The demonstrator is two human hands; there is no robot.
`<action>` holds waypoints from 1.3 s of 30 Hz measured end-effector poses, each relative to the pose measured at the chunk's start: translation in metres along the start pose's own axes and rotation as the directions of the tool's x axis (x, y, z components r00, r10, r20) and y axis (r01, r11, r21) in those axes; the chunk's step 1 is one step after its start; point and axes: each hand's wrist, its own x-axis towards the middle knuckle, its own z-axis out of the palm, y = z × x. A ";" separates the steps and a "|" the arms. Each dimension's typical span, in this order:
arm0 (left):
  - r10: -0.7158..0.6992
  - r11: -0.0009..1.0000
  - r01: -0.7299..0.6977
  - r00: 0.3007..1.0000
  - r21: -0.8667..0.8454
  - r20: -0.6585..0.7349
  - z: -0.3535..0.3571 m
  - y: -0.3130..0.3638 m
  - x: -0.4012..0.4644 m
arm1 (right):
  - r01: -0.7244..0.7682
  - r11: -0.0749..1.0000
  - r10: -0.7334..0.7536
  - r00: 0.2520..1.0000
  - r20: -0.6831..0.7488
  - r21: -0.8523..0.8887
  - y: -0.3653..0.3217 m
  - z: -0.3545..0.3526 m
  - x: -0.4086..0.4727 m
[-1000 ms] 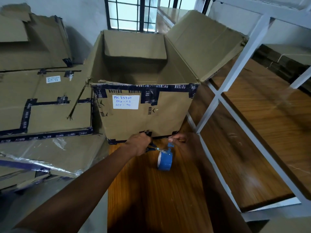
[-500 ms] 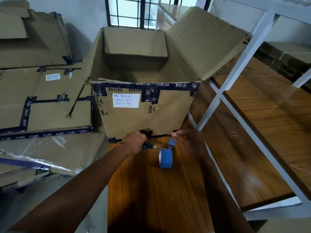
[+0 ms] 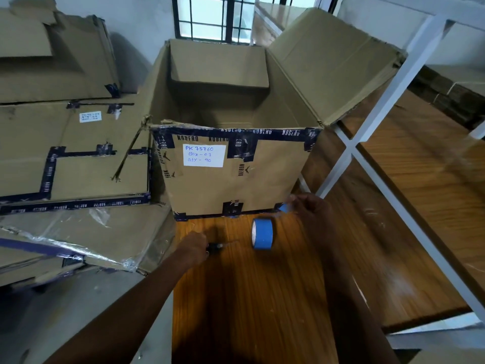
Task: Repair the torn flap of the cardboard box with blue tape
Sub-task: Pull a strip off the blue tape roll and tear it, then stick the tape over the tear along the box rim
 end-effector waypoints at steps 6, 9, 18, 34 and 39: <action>-0.007 0.999 0.011 0.996 0.052 -0.088 0.002 0.020 -0.006 | 0.016 0.999 -0.015 0.999 -0.034 0.042 -0.010 0.001 0.000; 0.020 0.991 -0.003 0.992 0.133 -0.123 0.003 0.022 -0.009 | 0.034 0.999 -0.032 0.999 -0.039 0.040 -0.018 0.001 0.000; 0.067 0.994 -0.051 0.984 0.101 -0.164 0.002 0.017 -0.021 | 0.028 0.994 -0.021 0.998 -0.063 0.107 -0.030 0.003 -0.003; 0.246 -0.352 0.022 0.967 -0.936 -0.070 -0.067 0.068 -0.043 | -0.014 0.896 -0.039 0.993 0.108 0.445 -0.087 0.041 -0.002; 0.116 -0.492 -0.014 0.990 -0.871 -0.082 -0.070 0.065 -0.043 | -0.043 0.878 -0.002 0.996 0.093 0.478 -0.090 0.052 -0.004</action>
